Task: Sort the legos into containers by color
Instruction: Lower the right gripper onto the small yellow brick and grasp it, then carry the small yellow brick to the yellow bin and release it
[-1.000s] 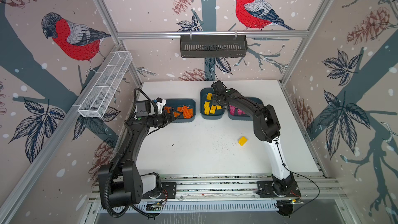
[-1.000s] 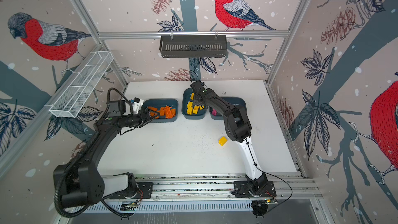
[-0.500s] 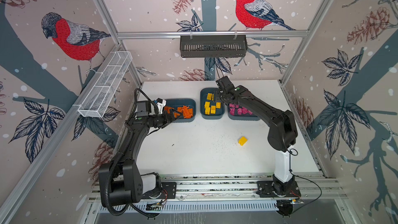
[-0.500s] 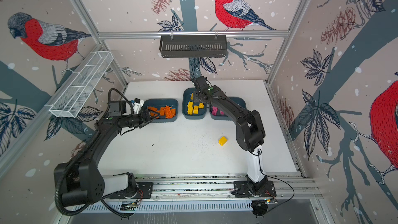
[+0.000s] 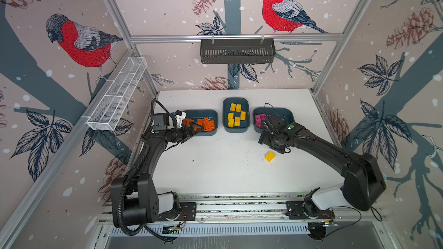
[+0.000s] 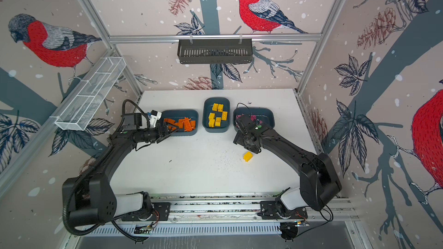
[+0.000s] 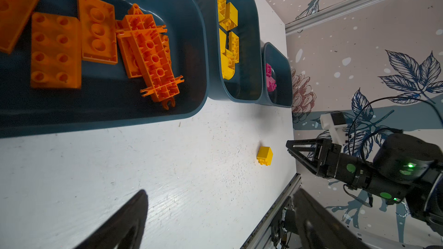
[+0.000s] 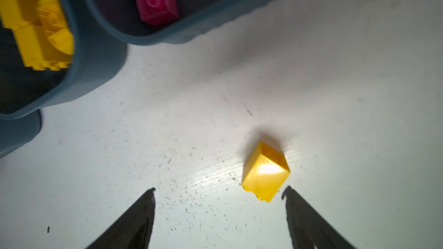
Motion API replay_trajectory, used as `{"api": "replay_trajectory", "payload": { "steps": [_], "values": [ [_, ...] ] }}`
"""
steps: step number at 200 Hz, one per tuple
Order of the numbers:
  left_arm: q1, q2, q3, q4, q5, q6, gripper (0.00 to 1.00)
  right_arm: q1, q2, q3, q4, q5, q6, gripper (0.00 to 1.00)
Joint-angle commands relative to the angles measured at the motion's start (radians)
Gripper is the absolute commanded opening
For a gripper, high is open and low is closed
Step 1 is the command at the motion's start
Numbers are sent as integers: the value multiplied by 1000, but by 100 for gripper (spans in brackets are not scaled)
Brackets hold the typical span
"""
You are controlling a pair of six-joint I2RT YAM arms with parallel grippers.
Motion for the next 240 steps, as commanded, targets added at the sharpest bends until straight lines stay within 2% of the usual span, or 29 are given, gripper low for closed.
{"api": "replay_trajectory", "payload": {
  "steps": [1, 32, 72, 133, 182, 203, 240],
  "values": [
    [-5, 1, -3, 43, 19, -6, 94, -19, -36, -86, 37, -65, 164, 83],
    [-6, -6, -10, 37, 15, -3, 94, -35, -9, -149, 113, -101, 208, 81],
    [-7, -18, -11, 22, 8, 3, 94, -41, 72, -166, 182, -112, 212, 68],
    [-7, -26, -13, 17, 18, 1, 94, -50, 137, -133, 163, -63, 153, 31],
    [-10, -10, 18, 16, 19, -3, 94, 15, 175, 186, 85, 32, 1, 24],
    [-16, 1, 33, 23, 22, -13, 94, 23, 266, 334, 98, 49, -83, 23],
    [-39, 9, 62, 32, 13, -35, 94, 14, 446, 552, 162, 27, -161, 23]
  ]
}}
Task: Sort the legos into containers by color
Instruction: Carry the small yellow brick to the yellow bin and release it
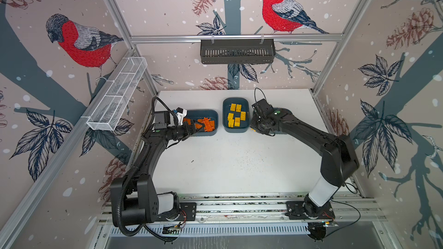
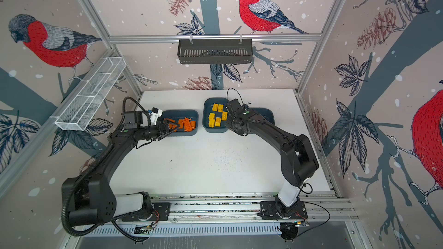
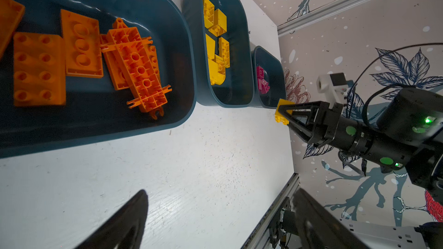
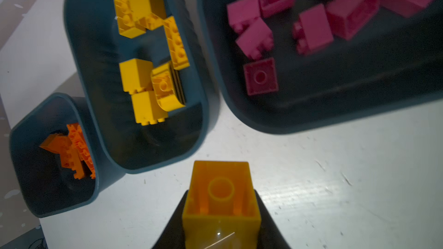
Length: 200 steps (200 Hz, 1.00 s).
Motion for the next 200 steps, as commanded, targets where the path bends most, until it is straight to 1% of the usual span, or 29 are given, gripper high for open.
{"api": "replay_trajectory", "payload": {
  "steps": [1, 12, 47, 62, 78, 95, 110, 118, 139, 151, 167, 200],
  "values": [
    [-12, 4, 19, 18, 10, -17, 94, -4, 88, 102, 36, 5, -93, 23],
    [-17, 6, 25, 16, 9, -17, 94, -6, 142, 156, 61, -16, -108, 24],
    [-20, 7, 29, 0, 0, -11, 94, -10, 304, 333, 79, -17, -152, 24],
    [-21, 7, 29, -5, -3, -8, 94, -14, 362, 389, 84, -17, -168, 26],
    [-20, 7, 31, -10, -7, -4, 94, -19, 419, 438, 91, -41, -174, 28],
    [-20, 12, 31, -15, -9, 1, 94, -17, 462, 485, 86, -37, -188, 33],
    [-20, 16, 33, -17, -11, 5, 94, -21, 490, 514, 81, -24, -201, 45],
    [-21, 17, 34, -16, -11, 5, 94, -25, 499, 525, 76, -29, -206, 49],
    [-21, 25, 38, -16, -12, 11, 94, -38, 478, 518, 91, -42, -215, 62],
    [-20, 31, 42, -19, -11, 16, 94, -44, 454, 511, 86, -39, -228, 67],
    [-20, 37, 44, -16, -12, 19, 94, -55, 399, 489, 74, -44, -248, 69],
    [-21, 53, 54, -15, -19, 33, 94, -82, 187, 328, 93, -66, -313, 75]
  ]
}}
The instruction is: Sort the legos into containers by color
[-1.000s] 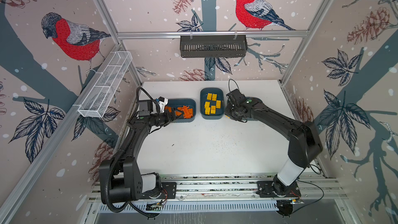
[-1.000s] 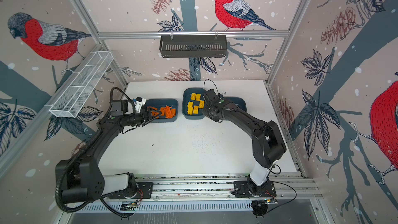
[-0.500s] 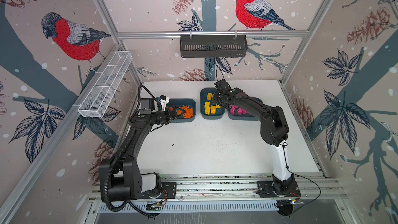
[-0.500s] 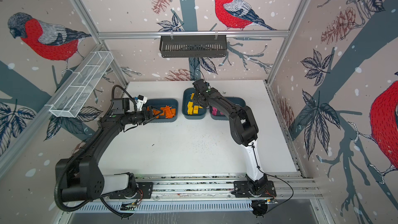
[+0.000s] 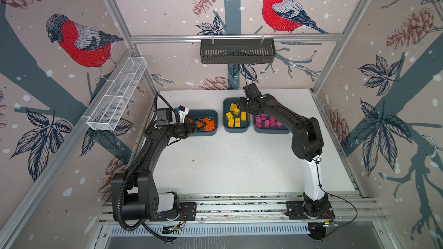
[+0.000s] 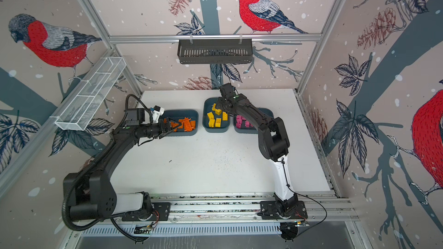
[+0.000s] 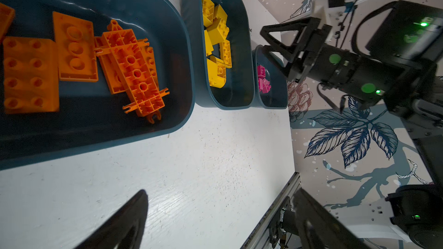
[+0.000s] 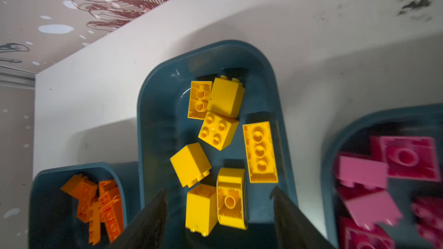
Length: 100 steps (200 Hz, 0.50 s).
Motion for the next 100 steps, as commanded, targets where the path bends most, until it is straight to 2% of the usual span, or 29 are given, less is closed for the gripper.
{"api": "replay_trajectory", "payload": {
  "steps": [1, 38, 64, 84, 100],
  "values": [
    [0, 12, 17, 4, 1, 34, 94, -16, -132, -92, 9, -23, -69, 75],
    [1, 27, 52, -4, -78, 81, 94, -79, -407, -367, 91, -33, -232, 86],
    [0, 9, 57, -8, -277, 159, 94, -181, -625, -630, 224, -31, -327, 94],
    [1, -51, -11, 107, -439, 183, 95, -275, -787, -837, 347, -1, -400, 100],
    [0, -98, -104, 243, -537, 195, 96, -363, -908, -1017, 489, 12, -434, 100]
  ]
}}
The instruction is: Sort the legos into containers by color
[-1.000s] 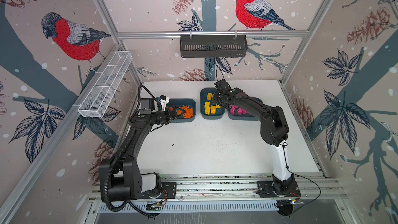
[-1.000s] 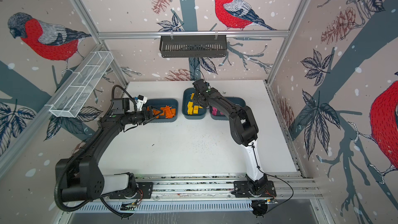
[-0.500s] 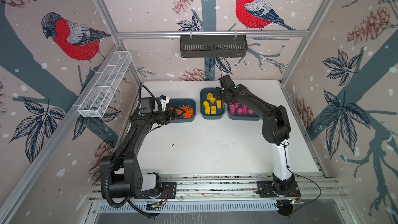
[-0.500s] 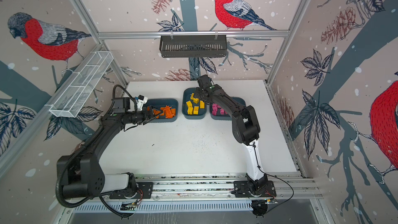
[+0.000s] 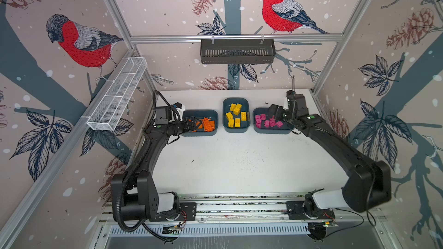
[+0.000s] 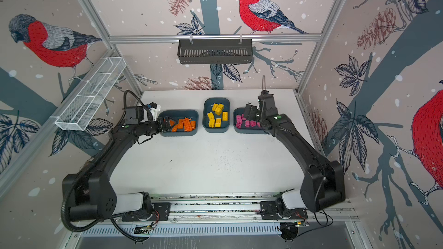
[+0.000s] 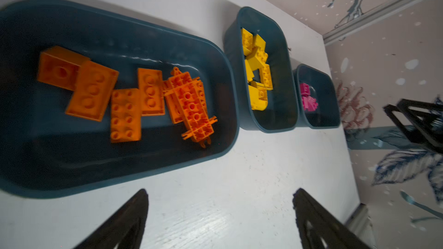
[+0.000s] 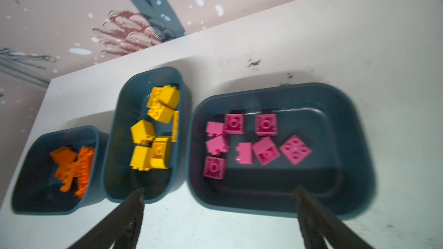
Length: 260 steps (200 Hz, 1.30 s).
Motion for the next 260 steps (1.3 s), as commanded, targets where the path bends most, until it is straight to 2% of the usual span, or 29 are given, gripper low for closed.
{"api": "replay_trajectory", "payload": {
  "steps": [1, 27, 47, 88, 136, 148, 170, 189, 241, 260],
  "values": [
    [0, -52, -95, 192, -225, 60, 96, -88, -132, -194, 237, 26, -110, 100],
    [-2, -111, -275, 453, -333, 60, 96, -175, -238, -441, 482, 85, -187, 100],
    [-4, -121, -402, 681, -392, 67, 96, -213, -242, -546, 631, 104, -229, 99],
    [-5, -10, -514, 981, -441, 98, 96, -236, -122, -689, 974, 215, -318, 99],
    [-8, 97, -590, 1269, -452, 188, 97, -257, 42, -765, 1287, 154, -369, 100],
    [-9, 127, -601, 1334, -449, 212, 97, -264, 74, -757, 1316, 97, -353, 100],
    [-13, 167, -624, 1426, -469, 222, 97, -253, 149, -765, 1389, 18, -406, 99],
    [-14, 208, -652, 1509, -468, 225, 97, -242, 180, -802, 1480, 11, -423, 100],
    [-18, 250, -736, 1706, -462, 229, 97, -256, 189, -797, 1475, -2, -408, 100],
    [-18, 251, -745, 1724, -465, 229, 97, -269, 189, -789, 1461, -7, -389, 100]
  ]
}}
